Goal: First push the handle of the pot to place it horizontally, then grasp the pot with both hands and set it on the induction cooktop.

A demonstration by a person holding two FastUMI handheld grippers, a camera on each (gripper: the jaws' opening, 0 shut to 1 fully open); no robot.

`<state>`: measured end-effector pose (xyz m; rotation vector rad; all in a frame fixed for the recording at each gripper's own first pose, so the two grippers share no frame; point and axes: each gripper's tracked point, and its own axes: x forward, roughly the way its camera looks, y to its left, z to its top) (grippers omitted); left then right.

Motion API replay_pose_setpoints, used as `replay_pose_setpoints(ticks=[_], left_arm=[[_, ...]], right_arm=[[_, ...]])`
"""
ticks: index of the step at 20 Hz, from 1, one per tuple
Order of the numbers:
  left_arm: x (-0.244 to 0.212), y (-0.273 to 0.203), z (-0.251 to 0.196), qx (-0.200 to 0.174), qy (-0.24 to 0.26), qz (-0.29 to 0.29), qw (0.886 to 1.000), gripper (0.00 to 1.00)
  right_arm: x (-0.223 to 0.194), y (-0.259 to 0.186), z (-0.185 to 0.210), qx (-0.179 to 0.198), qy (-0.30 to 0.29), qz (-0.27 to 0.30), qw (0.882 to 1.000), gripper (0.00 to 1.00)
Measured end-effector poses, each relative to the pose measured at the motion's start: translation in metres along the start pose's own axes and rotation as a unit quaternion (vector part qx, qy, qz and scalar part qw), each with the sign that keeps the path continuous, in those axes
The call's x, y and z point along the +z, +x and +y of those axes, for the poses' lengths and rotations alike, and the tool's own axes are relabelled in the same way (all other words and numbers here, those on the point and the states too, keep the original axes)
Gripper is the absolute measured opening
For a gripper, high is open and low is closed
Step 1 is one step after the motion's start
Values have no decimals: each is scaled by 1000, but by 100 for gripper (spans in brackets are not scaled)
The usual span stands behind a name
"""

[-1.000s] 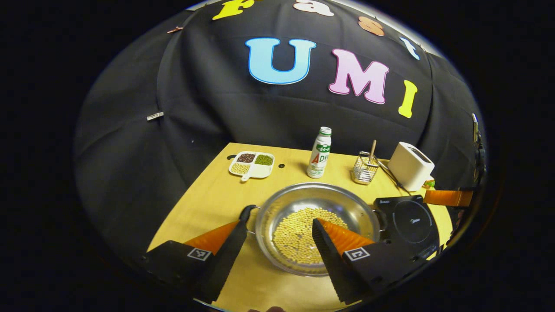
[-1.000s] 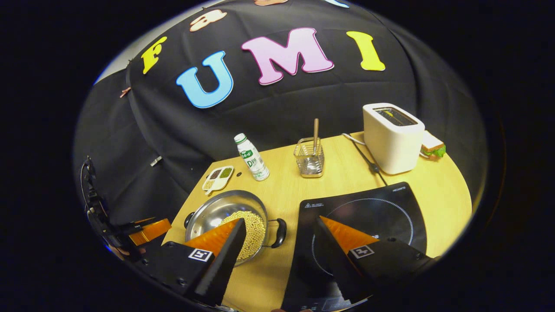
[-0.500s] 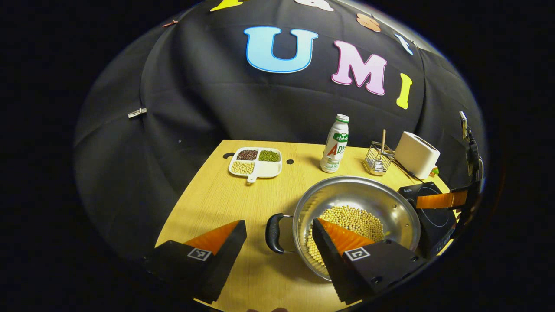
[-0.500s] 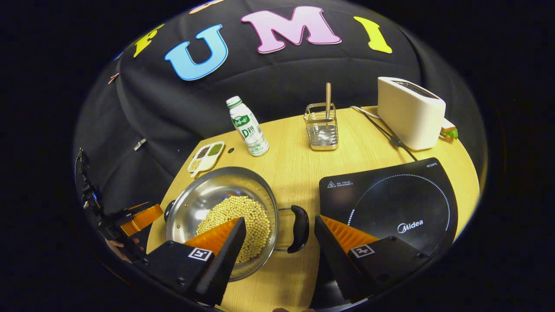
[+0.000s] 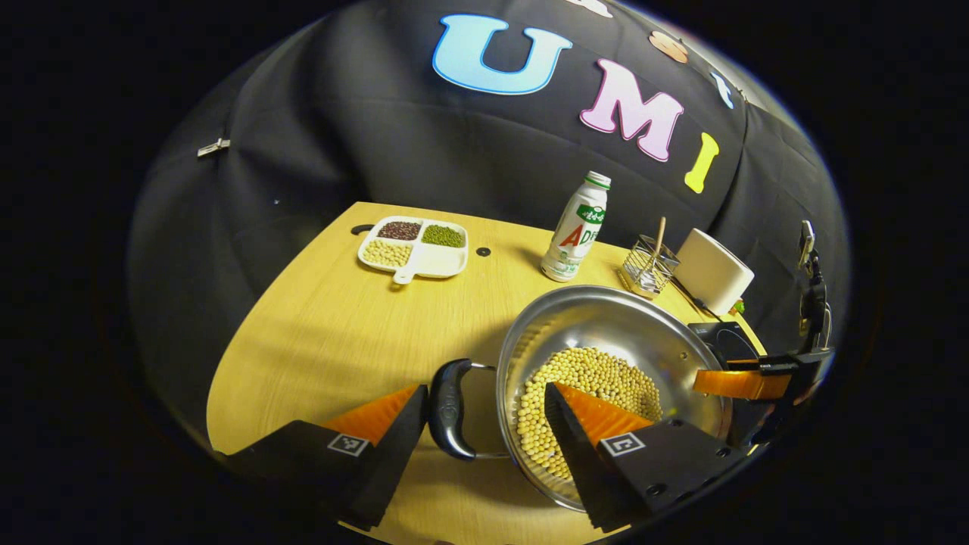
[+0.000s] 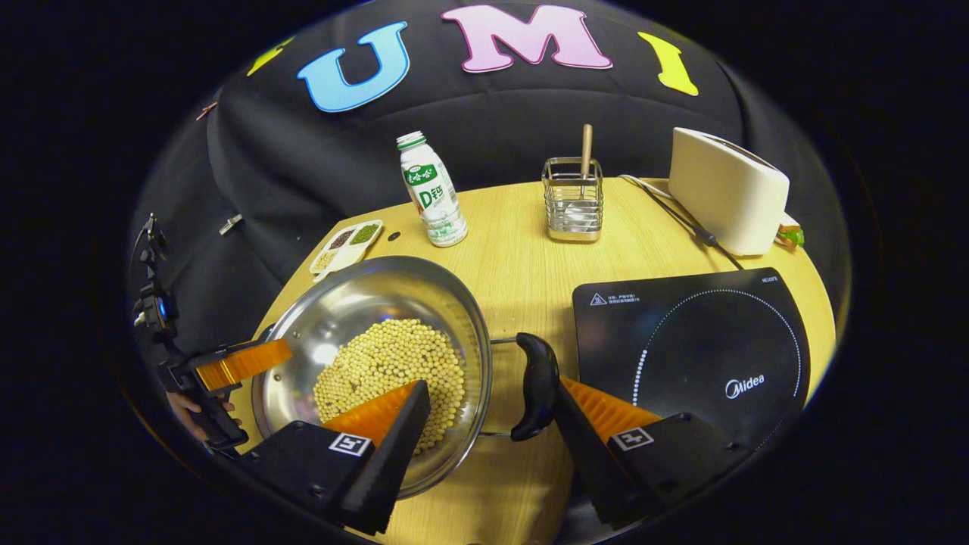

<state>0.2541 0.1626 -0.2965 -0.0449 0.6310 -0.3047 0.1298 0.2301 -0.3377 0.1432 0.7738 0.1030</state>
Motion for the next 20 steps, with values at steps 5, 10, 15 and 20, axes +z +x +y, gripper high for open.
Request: replay_pose_setpoints(ticks=[5, 10, 15, 20], left_arm=[[-11, 9, 4, -7, -7, 26, 1000, 85], [-16, 7, 14, -3, -8, 33, 999, 69], [-16, 5, 15, -1, -3, 44, 999, 67], [-15, 4, 15, 5, -5, 44, 999, 61]], right_arm=[[3, 14, 0, -7, 12, 9, 1000, 96], [-1, 22, -8, -31, -2, 21, 999, 77], [-10, 27, -4, -30, 5, 36, 999, 61], [-12, 23, -4, -40, 11, 33, 999, 53]])
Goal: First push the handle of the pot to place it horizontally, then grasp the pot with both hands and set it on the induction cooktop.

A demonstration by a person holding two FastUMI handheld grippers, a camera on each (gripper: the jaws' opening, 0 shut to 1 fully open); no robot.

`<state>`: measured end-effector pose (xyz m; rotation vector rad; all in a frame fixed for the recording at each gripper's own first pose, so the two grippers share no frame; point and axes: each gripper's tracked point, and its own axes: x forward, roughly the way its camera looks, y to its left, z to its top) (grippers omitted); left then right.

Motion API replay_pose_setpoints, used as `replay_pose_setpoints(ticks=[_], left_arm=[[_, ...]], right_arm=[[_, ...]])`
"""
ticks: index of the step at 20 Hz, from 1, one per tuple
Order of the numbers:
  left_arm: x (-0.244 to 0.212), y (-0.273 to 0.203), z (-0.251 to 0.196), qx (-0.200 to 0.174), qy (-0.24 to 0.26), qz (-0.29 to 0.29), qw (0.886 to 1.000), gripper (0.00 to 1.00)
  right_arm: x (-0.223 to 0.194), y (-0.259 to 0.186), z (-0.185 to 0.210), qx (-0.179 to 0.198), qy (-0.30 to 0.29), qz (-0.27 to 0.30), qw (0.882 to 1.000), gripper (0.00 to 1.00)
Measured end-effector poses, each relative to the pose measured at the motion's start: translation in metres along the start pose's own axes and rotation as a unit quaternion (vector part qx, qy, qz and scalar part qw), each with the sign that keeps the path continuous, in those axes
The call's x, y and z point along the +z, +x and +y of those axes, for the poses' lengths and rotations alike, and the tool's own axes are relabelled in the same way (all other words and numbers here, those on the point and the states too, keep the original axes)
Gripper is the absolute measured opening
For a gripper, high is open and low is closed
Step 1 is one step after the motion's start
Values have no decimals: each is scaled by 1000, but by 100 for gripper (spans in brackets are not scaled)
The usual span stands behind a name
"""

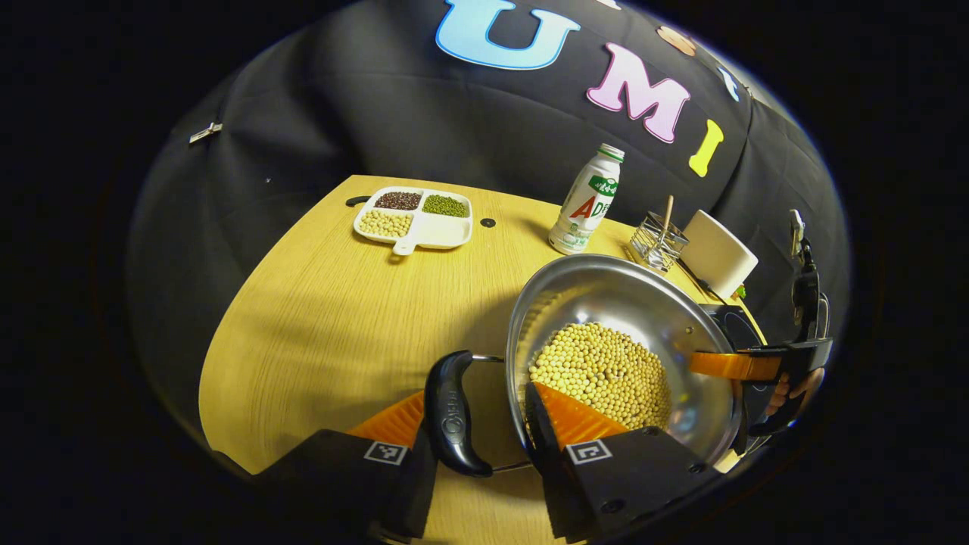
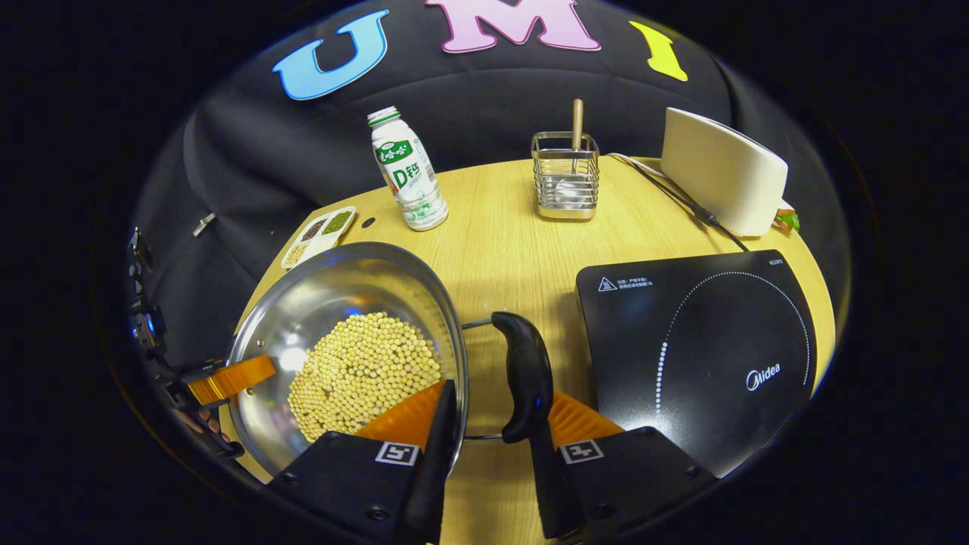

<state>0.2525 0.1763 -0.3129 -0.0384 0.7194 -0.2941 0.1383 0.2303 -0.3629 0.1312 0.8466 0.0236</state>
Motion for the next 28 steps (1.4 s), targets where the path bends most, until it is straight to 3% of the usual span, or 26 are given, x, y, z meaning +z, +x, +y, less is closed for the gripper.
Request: replay_pose_setpoints(ticks=[7, 12, 15, 16, 17, 18, 28], left_arm=[[-4, -23, -5, 7, -9, 4, 1000, 59], [6, -55, -35, 17, -2, 8, 1000, 59], [6, -71, -60, 23, -8, 15, 1000, 59], [8, -75, -69, 27, -8, 15, 999, 59], [9, -78, -79, 29, -7, 12, 999, 59], [11, -81, -89, 31, -10, 11, 999, 59], [13, -70, -188, 22, -15, 7, 1000, 59]], right_arm=[[3, -22, 2, 2, -15, -9, 1000, 53], [9, -60, -11, 13, -12, -4, 1000, 52], [17, -83, -27, 20, -5, -7, 1000, 48], [18, -88, -33, 22, -5, -2, 1000, 52], [19, -96, -40, 26, -6, 0, 1000, 48], [24, -102, -48, 28, -9, -3, 1000, 53], [51, -139, -134, 18, -13, -18, 1000, 52]])
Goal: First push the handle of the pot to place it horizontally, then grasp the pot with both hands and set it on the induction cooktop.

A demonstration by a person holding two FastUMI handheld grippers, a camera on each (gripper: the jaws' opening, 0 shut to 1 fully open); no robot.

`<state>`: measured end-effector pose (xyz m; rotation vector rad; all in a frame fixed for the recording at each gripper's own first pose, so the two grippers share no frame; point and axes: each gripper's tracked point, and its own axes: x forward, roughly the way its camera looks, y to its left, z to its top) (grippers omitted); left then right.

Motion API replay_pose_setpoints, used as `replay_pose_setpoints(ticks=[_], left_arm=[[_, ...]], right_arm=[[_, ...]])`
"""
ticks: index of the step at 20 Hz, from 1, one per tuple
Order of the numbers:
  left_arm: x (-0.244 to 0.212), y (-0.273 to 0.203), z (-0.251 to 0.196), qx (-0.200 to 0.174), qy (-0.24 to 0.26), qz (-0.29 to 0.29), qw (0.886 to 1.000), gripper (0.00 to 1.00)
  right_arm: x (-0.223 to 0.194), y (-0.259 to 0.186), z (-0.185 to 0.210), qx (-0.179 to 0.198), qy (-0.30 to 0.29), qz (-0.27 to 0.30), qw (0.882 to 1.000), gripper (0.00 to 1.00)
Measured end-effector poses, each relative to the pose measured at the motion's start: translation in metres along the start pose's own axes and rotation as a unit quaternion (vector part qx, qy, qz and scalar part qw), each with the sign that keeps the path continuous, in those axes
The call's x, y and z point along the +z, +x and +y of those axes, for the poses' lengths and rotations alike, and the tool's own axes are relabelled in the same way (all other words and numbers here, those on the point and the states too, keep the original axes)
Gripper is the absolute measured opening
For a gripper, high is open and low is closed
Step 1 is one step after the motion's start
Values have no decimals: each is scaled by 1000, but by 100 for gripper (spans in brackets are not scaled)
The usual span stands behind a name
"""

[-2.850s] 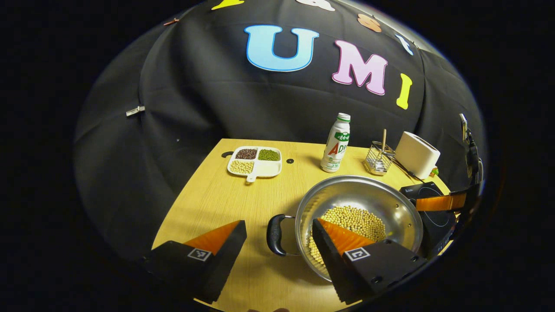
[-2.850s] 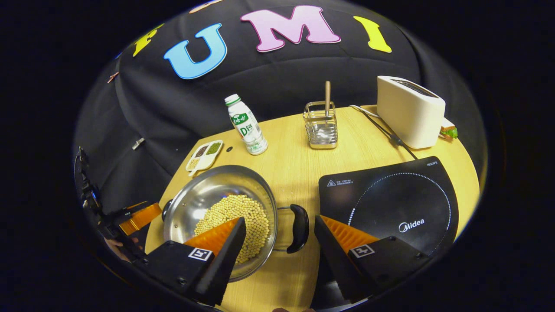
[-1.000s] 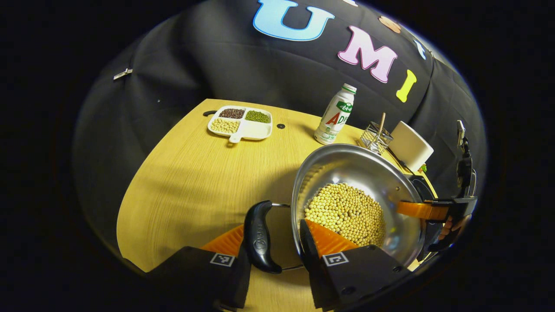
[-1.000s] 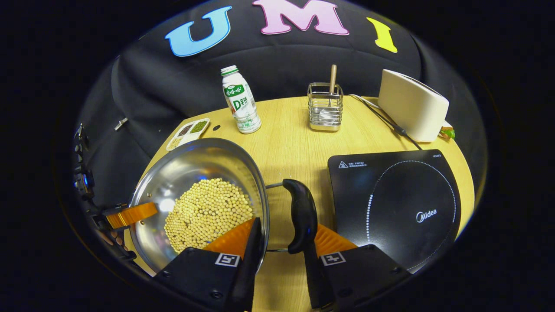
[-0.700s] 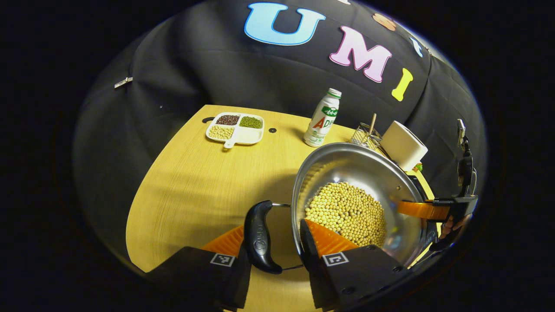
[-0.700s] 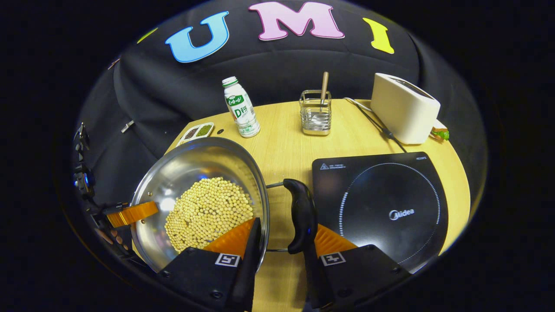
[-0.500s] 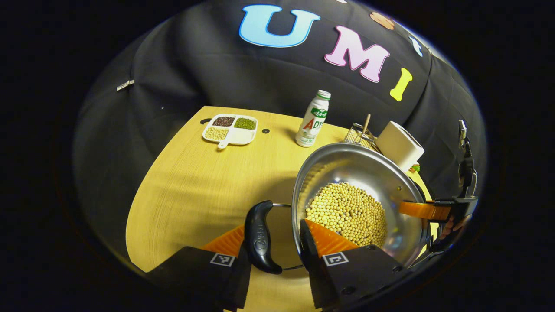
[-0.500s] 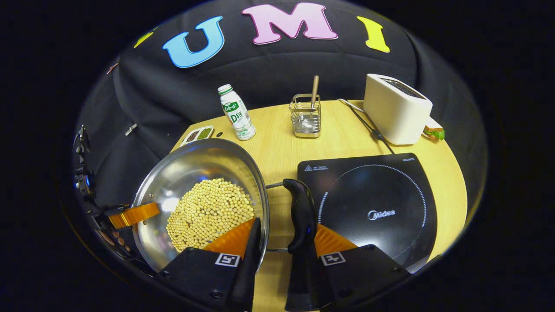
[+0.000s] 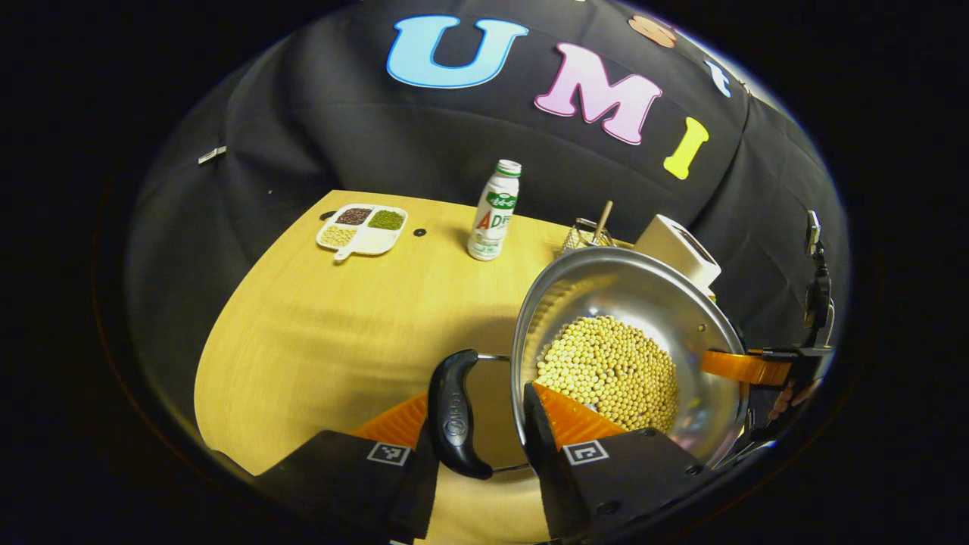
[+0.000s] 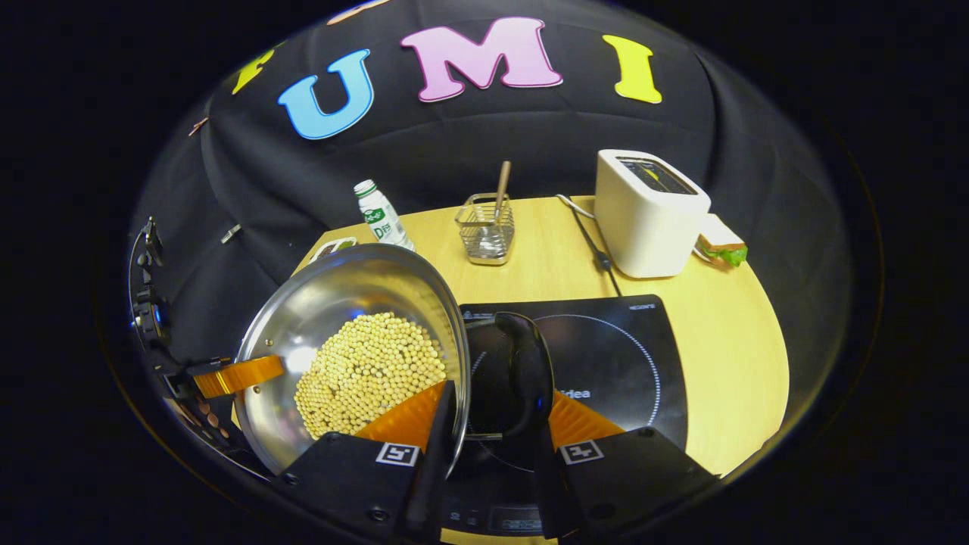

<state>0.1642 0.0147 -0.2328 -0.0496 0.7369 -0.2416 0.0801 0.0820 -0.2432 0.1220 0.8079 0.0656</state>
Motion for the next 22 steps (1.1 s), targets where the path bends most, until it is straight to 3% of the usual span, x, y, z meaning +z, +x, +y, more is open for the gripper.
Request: replay_pose_setpoints(ticks=[2, 3, 4, 13, 22], left_arm=[[1, 6, -19, -4, 6, 1, 1000, 59], [0, 9, -29, -7, 9, 2, 1000, 58], [-1, 12, -39, -9, 11, 3, 1000, 59], [-4, 47, -113, -28, 36, 15, 999, 58], [-13, 79, -152, -30, 38, 22, 999, 59]], right_arm=[[0, -6, -19, -6, 1, -1, 1000, 52], [2, -8, -29, -8, 5, -2, 1000, 48], [2, -9, -38, -10, 8, -2, 1000, 52], [3, -20, -116, -23, 42, -9, 999, 52], [1, -10, -161, -24, 52, 0, 998, 52]])
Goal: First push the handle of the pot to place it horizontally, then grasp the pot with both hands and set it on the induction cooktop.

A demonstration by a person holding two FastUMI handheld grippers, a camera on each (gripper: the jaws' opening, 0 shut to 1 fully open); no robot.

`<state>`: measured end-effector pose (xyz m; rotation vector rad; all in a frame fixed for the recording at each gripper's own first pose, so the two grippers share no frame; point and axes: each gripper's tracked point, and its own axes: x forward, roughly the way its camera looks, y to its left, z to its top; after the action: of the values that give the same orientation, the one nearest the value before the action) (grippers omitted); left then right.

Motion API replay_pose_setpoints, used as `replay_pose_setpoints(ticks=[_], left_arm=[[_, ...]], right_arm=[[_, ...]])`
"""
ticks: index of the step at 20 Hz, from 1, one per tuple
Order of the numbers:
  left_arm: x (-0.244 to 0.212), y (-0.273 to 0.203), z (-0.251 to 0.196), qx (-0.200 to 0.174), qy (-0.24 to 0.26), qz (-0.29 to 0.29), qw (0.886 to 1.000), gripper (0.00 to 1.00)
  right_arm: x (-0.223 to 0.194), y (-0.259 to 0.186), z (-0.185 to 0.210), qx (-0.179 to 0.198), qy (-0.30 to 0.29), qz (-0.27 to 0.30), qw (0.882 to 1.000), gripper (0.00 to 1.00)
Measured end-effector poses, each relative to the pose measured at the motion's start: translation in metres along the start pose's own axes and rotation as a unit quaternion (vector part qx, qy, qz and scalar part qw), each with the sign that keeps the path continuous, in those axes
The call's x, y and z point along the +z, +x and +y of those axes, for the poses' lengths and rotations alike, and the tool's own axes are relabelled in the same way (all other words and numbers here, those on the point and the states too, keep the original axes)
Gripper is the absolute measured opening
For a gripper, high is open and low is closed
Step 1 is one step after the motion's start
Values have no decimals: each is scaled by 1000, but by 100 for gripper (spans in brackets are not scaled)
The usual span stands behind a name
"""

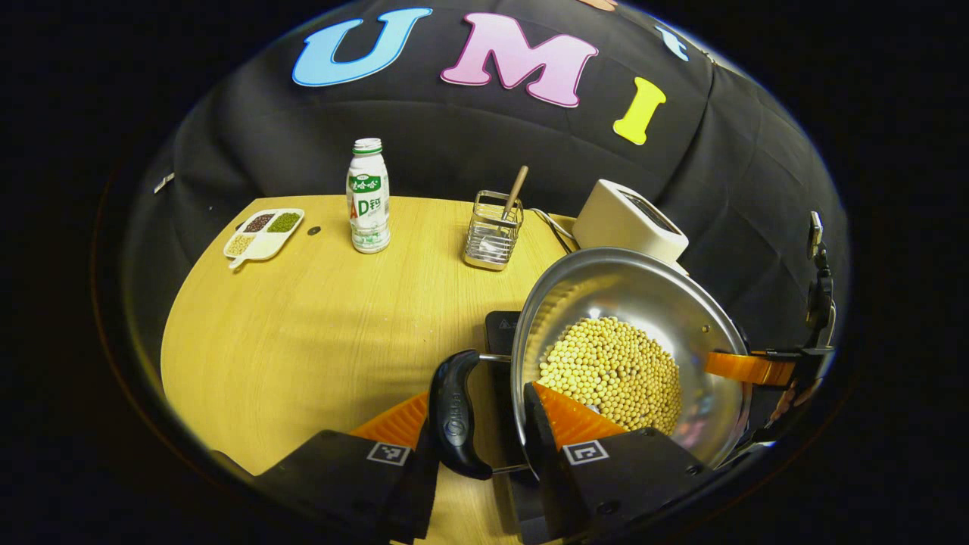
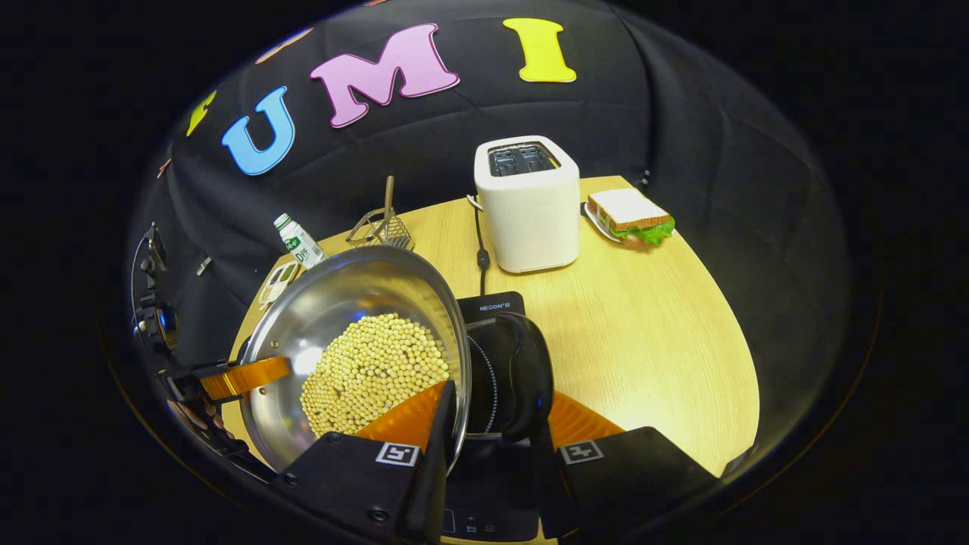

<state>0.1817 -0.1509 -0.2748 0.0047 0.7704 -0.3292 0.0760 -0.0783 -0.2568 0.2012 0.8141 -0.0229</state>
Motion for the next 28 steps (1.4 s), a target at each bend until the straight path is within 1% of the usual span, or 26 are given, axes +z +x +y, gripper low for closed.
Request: replay_pose_setpoints(ticks=[2, 3, 4, 8, 10, 11, 12, 13, 14, 16, 20, 21, 23, 25, 27, 28], left_arm=[[-2, 8, -5, 0, -1, 0, 1000, 59], [-4, 12, -6, 1, -2, 2, 1000, 60], [-7, 16, -7, 3, -5, 4, 1000, 58], [-12, 25, -10, 9, -11, 7, 1000, 58], [-10, 28, -10, 10, -4, -1, 1000, 57], [-7, 24, -9, 11, 2, -3, 1000, 58], [-9, 27, -9, 11, -3, 1, 1000, 59], [-9, 26, -9, 10, -12, 0, 1000, 57], [-11, 26, -10, 10, -17, 1, 1000, 59], [-12, 25, -8, 14, -18, 5, 1000, 60], [-15, 26, -6, 31, -27, 17, 999, 63], [-15, 26, -6, 37, -29, 21, 999, 61], [-16, 27, -5, 45, -21, 29, 998, 66], [-16, 28, -4, 54, -10, 35, 998, 66], [-18, 30, -4, 61, -9, 42, 997, 67], [-19, 31, -4, 62, -13, 44, 997, 67]], right_arm=[[0, 5, -7, -1, 0, 2, 1000, 52], [-1, 9, -10, -3, 1, 6, 1000, 52], [-2, 12, -13, -4, 1, 9, 1000, 52], [-6, 23, -21, -6, 2, 18, 1000, 52], [-7, 28, -23, -3, 6, 22, 1000, 52], [-7, 30, -23, 0, 13, 21, 1000, 52], [-5, 31, -22, 2, 15, 19, 1000, 52], [-4, 31, -22, 4, 15, 16, 1000, 48], [-5, 31, -21, 7, 15, 15, 1000, 52], [-4, 31, -21, 11, 24, 17, 1000, 52], [-3, 31, -21, 17, 25, 13, 999, 52], [-3, 31, -20, 21, 30, 14, 999, 52], [-4, 31, -19, 31, 42, 16, 999, 52], [-5, 31, -18, 40, 53, 21, 998, 52], [-6, 31, -17, 47, 58, 24, 997, 52], [-7, 30, -17, 49, 60, 26, 997, 48]])
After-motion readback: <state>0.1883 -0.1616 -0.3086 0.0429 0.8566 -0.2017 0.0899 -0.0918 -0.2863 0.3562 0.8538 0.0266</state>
